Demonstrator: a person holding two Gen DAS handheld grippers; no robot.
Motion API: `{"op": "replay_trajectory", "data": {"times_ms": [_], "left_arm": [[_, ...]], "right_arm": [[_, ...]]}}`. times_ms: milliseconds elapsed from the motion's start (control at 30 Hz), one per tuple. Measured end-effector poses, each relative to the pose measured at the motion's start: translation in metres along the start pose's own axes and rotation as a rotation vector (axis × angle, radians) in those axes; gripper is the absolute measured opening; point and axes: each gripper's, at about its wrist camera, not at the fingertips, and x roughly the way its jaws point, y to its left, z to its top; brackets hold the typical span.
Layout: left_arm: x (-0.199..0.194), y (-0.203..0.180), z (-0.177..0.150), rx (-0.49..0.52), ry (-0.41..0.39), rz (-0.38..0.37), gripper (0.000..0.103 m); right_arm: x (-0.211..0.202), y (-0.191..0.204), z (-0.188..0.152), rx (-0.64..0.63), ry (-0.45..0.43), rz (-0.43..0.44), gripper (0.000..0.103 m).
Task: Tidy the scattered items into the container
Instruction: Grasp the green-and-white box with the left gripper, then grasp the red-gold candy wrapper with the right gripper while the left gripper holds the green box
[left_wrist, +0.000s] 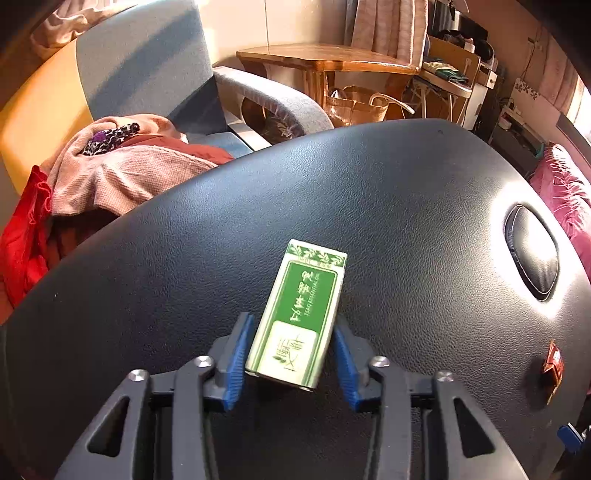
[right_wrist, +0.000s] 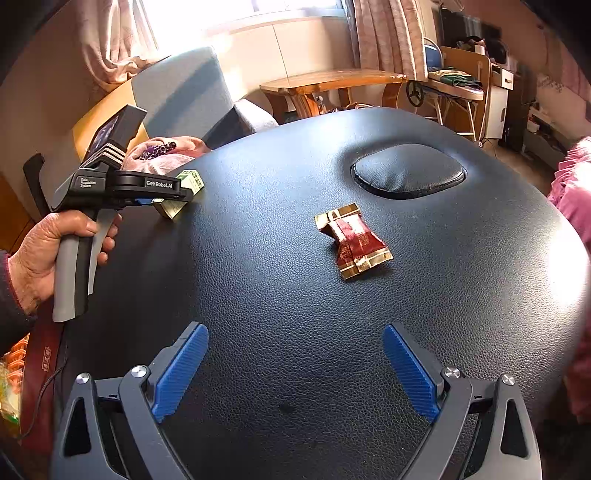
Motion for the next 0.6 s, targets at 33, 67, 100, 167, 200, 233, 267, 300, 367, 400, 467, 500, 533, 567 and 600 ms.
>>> {"op": "replay_trajectory", "data": {"times_ms": [33,67,100,167,200,233,267,300,367,400,467,500,533,567,600], "left_arm": [[-0.001,0.002,-0.003,-0.011,-0.005,-0.006,0.035],[-0.002,0.004,-0.005,-0.023,-0.010,-0.011,0.033],[-0.003,0.007,-0.008,-0.041,-0.011,-0.016,0.031],[-0.007,0.013,-0.015,-0.082,-0.009,-0.036,0.031],[-0.010,0.014,-0.020,-0.096,-0.006,-0.042,0.031],[-0.013,0.016,-0.025,-0.109,-0.003,-0.047,0.031],[-0.018,0.015,-0.033,-0.116,-0.003,-0.043,0.031],[-0.022,0.015,-0.041,-0.123,-0.002,-0.039,0.031],[-0.031,0.014,-0.057,-0.136,-0.001,-0.031,0.031],[-0.038,0.012,-0.068,-0.143,-0.001,-0.030,0.031],[-0.048,0.008,-0.087,-0.148,-0.001,-0.021,0.031],[-0.055,0.005,-0.099,-0.148,0.001,-0.012,0.032],[-0.061,0.003,-0.109,-0.147,0.004,-0.007,0.032],[-0.067,0.000,-0.119,-0.147,0.006,-0.001,0.032],[-0.073,-0.001,-0.130,-0.150,0.006,0.002,0.032]], "right_arm": [[0.000,0.001,0.000,-0.004,-0.001,-0.001,0.096],[0.000,0.002,-0.001,-0.008,-0.002,-0.002,0.096],[0.000,0.002,-0.002,-0.014,-0.004,-0.005,0.096],[-0.001,0.005,-0.003,-0.028,-0.006,-0.009,0.096],[-0.002,0.005,-0.003,-0.031,-0.007,-0.007,0.096],[-0.003,0.005,-0.004,-0.032,-0.009,-0.004,0.096],[-0.005,0.006,-0.004,-0.032,-0.011,-0.001,0.096],[-0.006,0.006,-0.004,-0.033,-0.012,0.002,0.096],[-0.009,0.007,-0.005,-0.036,-0.011,0.007,0.096],[-0.011,0.007,-0.006,-0.039,-0.011,0.011,0.096],[-0.014,0.008,-0.008,-0.053,-0.008,0.017,0.096],[-0.015,0.007,-0.009,-0.061,-0.008,0.021,0.096],[-0.016,0.005,-0.009,-0.060,-0.011,0.026,0.096],[-0.018,0.001,-0.009,-0.051,-0.016,0.036,0.096],[-0.020,-0.004,-0.009,-0.043,-0.022,0.045,0.096]]}}
